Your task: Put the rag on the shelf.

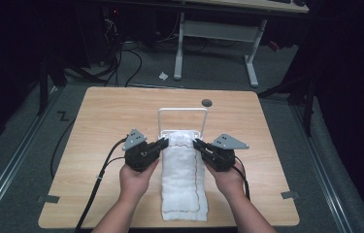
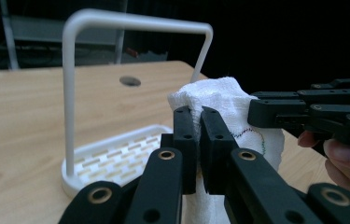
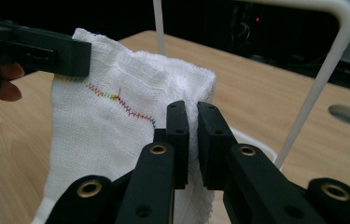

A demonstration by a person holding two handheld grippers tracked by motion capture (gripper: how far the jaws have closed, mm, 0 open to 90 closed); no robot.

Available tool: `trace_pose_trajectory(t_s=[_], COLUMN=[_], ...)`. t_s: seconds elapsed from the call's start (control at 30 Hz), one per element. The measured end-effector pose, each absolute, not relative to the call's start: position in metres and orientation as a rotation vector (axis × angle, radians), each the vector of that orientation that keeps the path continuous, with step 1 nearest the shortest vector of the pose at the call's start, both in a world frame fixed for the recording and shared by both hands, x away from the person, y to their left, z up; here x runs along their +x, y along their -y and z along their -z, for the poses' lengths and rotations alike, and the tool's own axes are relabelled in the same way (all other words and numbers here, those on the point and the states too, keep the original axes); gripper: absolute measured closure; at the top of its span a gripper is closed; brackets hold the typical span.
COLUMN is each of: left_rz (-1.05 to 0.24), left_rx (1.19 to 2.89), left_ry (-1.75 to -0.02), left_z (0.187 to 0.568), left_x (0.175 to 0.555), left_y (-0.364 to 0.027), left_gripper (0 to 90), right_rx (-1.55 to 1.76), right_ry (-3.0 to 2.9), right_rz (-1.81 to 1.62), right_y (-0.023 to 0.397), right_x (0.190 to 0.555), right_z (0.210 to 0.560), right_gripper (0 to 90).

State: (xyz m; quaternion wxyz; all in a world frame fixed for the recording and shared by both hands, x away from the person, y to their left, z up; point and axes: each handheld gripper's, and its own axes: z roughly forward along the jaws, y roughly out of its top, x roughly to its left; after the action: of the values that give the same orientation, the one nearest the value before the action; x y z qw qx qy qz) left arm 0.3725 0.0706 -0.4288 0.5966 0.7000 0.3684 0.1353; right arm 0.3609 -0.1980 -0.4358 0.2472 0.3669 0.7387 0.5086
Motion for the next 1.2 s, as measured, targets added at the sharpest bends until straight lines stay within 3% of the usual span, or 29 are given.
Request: trace_pose_trajectory(t_s=[0.37,1.2], left_rz=[-0.393,-0.504], left_rx=[1.572,1.537], left_ry=[-0.789,-0.678], left_z=[0.382,0.314], left_x=[0.374,0.378], left_y=[-0.072,-0.07], left_gripper=[86.4,86.5], right_rx=[0.92,0.84], right_ry=[-1.919,-1.803], right_rz=[-1.438,-1.487], right_y=[0.198,0.199], right_x=[0.364,0.368], right_z=[0.384,0.324], right_gripper=[84.2,84.4])
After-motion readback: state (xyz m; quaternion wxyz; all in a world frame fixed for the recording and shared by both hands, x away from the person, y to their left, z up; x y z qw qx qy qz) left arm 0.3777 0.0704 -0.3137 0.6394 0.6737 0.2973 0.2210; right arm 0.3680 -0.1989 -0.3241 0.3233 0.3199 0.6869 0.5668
